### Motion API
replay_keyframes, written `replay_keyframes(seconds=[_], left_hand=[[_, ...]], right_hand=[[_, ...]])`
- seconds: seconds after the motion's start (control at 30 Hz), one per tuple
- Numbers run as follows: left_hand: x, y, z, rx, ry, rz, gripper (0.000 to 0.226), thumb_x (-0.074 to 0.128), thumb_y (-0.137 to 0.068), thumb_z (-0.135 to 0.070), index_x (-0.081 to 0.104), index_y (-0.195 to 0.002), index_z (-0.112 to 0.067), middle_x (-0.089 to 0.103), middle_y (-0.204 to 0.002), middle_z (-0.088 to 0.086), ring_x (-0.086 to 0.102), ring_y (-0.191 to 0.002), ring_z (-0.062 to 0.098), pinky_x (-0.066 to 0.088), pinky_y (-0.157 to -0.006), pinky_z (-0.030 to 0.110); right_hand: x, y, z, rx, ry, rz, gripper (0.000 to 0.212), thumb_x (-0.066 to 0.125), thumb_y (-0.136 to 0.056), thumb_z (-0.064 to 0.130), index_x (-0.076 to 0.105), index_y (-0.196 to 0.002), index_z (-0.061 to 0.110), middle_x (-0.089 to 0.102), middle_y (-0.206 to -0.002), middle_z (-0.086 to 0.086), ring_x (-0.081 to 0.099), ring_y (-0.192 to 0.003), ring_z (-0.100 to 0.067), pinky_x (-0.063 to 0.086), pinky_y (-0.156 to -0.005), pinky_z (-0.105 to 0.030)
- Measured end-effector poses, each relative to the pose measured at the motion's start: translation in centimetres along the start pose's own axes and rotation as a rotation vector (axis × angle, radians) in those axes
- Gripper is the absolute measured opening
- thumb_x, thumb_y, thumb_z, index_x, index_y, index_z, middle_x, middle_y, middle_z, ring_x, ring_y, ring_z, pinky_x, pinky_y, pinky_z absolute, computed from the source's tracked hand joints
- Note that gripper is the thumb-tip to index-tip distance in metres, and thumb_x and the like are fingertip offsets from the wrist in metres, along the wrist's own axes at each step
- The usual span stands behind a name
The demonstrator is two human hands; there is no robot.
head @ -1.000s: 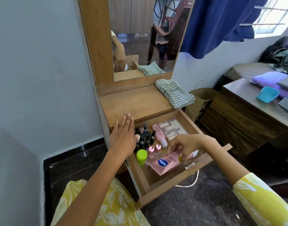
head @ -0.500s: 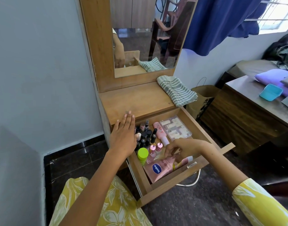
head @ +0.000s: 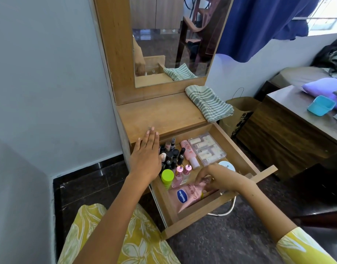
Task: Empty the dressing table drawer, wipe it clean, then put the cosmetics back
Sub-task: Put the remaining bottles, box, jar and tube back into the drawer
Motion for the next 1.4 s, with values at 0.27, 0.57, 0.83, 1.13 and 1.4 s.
replay_keyframes(seconds=[0.27,0.57,0.83,1.13,1.4], left_hand=[[0.0,0.0,0.0,-0.004,0.0,0.0,0.073,0.033,-0.101,-0.034,-0.019,-0.146,-0.01,-0.028,-0.153,0.007,-0.022,-0.142,0.019,-0.01,-0.114,0.036],[0.2,0.1,0.0,-0.007,0.002,0.011,0.073,0.033,-0.101,-0.032,-0.021,-0.145,-0.011,-0.029,-0.152,0.006,-0.023,-0.141,0.019,-0.009,-0.114,0.037],[0.2,0.1,0.0,-0.005,0.023,0.013,0.072,0.033,-0.101,-0.029,-0.022,-0.144,-0.011,-0.03,-0.152,0.006,-0.024,-0.141,0.018,-0.008,-0.116,0.037],[0.2,0.2,0.0,-0.002,0.029,0.01,0.072,0.033,-0.101,-0.028,-0.021,-0.145,-0.011,-0.03,-0.152,0.006,-0.024,-0.141,0.018,-0.009,-0.115,0.037],[0.3,0.1,-0.1,-0.008,0.03,-0.004,0.071,0.032,-0.102,-0.029,-0.021,-0.144,-0.011,-0.03,-0.152,0.005,-0.024,-0.141,0.019,-0.011,-0.114,0.036]], right_hand=[[0.2,0.2,1.1,-0.003,0.049,-0.007,0.033,0.073,-0.077,0.014,0.068,-0.106,0.028,0.066,-0.109,0.009,0.058,-0.1,-0.012,0.05,-0.089,-0.028],[-0.9,-0.4,2.0,0.175,-0.148,-0.354,0.028,0.081,-0.069,0.024,0.06,-0.087,0.022,0.063,-0.084,0.011,0.065,-0.075,-0.006,0.05,-0.065,-0.02],[-0.9,-1.3,3.3,0.176,-0.078,-0.445,0.03,0.079,-0.07,0.018,0.066,-0.097,0.015,0.071,-0.088,0.0,0.061,-0.076,-0.016,0.037,-0.066,-0.02],[-1.4,-1.0,2.8,0.284,-0.197,-0.484,0.029,0.075,-0.063,0.007,0.066,-0.09,0.009,0.066,-0.081,0.001,0.065,-0.082,-0.02,0.048,-0.067,-0.027],[-0.3,-0.9,4.0,0.334,-0.214,-0.496,0.053,0.089,-0.056,0.032,0.059,-0.094,0.011,0.069,-0.085,-0.004,0.064,-0.076,-0.02,0.047,-0.059,-0.027]])
Point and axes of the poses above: each hand's wrist, its own y-axis away from the middle knuckle, its own x-axis out of the palm, z = x × y, the point moved 7 cm from there along -y, towards the middle knuckle
